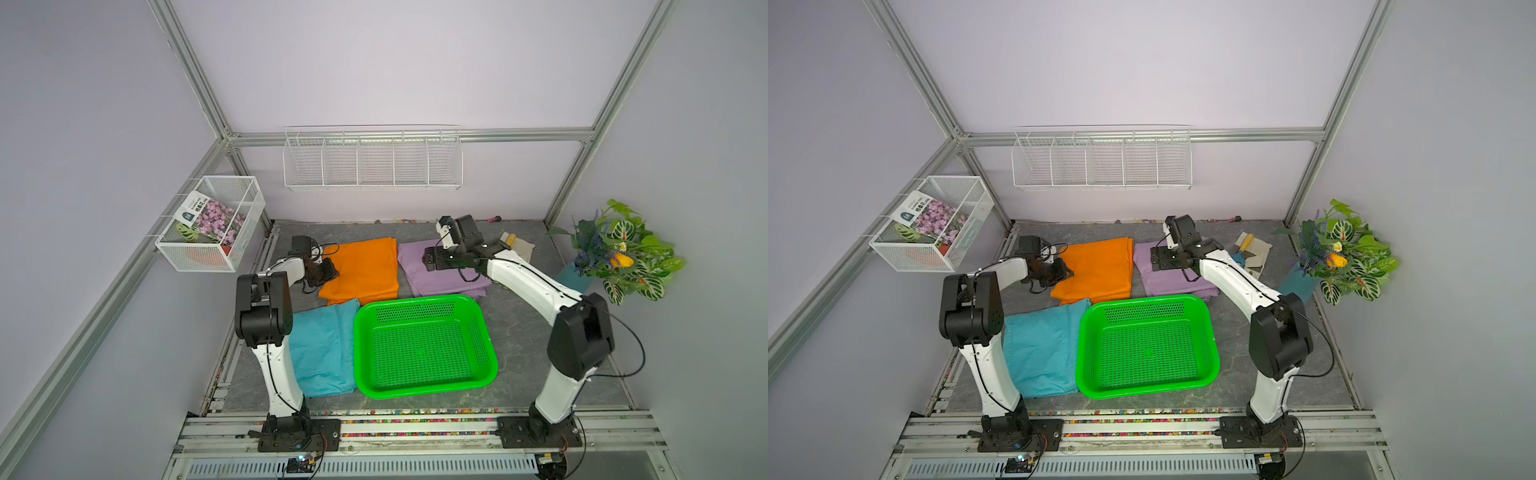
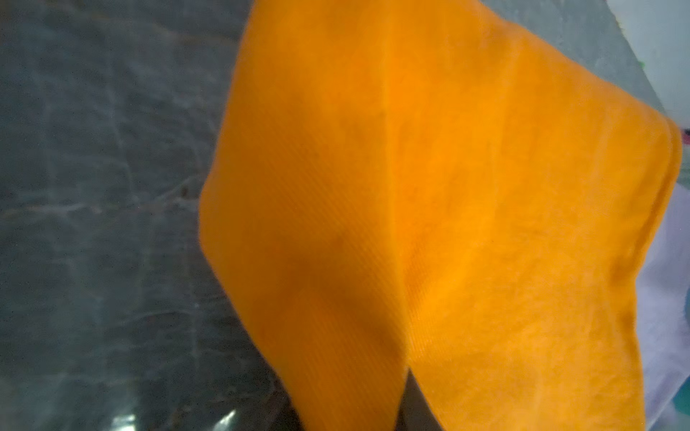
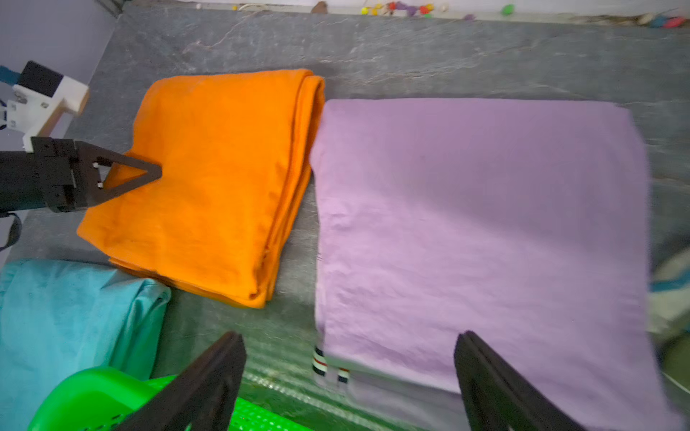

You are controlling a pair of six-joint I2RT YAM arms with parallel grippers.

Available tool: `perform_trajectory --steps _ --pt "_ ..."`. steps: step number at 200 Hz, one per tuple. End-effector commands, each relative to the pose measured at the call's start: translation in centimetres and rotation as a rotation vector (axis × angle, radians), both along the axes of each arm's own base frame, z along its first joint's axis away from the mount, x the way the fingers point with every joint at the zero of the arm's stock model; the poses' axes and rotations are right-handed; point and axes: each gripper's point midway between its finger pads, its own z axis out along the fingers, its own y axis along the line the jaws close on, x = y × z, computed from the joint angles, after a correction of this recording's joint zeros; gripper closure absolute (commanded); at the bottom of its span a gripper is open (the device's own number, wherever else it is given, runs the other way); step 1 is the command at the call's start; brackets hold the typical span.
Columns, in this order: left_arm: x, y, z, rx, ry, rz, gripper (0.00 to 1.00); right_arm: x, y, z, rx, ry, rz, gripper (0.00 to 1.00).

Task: Put the folded long pants in the basket
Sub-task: Pick up the long pant at the center of the board.

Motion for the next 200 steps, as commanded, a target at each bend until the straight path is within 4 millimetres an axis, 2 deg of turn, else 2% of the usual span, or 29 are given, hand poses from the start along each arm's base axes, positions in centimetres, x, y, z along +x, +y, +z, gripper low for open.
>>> perform_trajectory --steps 1,5,40,66,120,200 --pt "-1.1 -0.7 -1.7 -0.006 0.064 -0.030 0.96 -0.4 4.4 -1.9 0.069 0.093 0.040 0.08" --pt "-1.1 -0.7 -1.7 -0.005 0.065 -0.032 1.00 -0.2 4.9 -2.1 0.075 0.103 0.037 0.09" --pt "-1.5 -0.8 -2.0 -0.009 0.082 -0.038 1.00 0.9 8.9 -4.3 0.179 0.194 0.012 0.10" --pt "-1.8 -0.6 -1.8 0.004 0.080 -0.032 1.00 1.2 10.2 -6.7 0.178 0.268 -0.028 0.11" --pt "-2.1 -0.4 -1.5 0.011 0.070 -0.017 1.00 2.4 10.1 -10.9 0.122 0.356 -0.138 0.15" --pt "-2.2 -0.1 -1.3 0.022 0.068 -0.010 1.00 2.9 11.2 -14.2 0.116 0.413 -0.173 0.16"
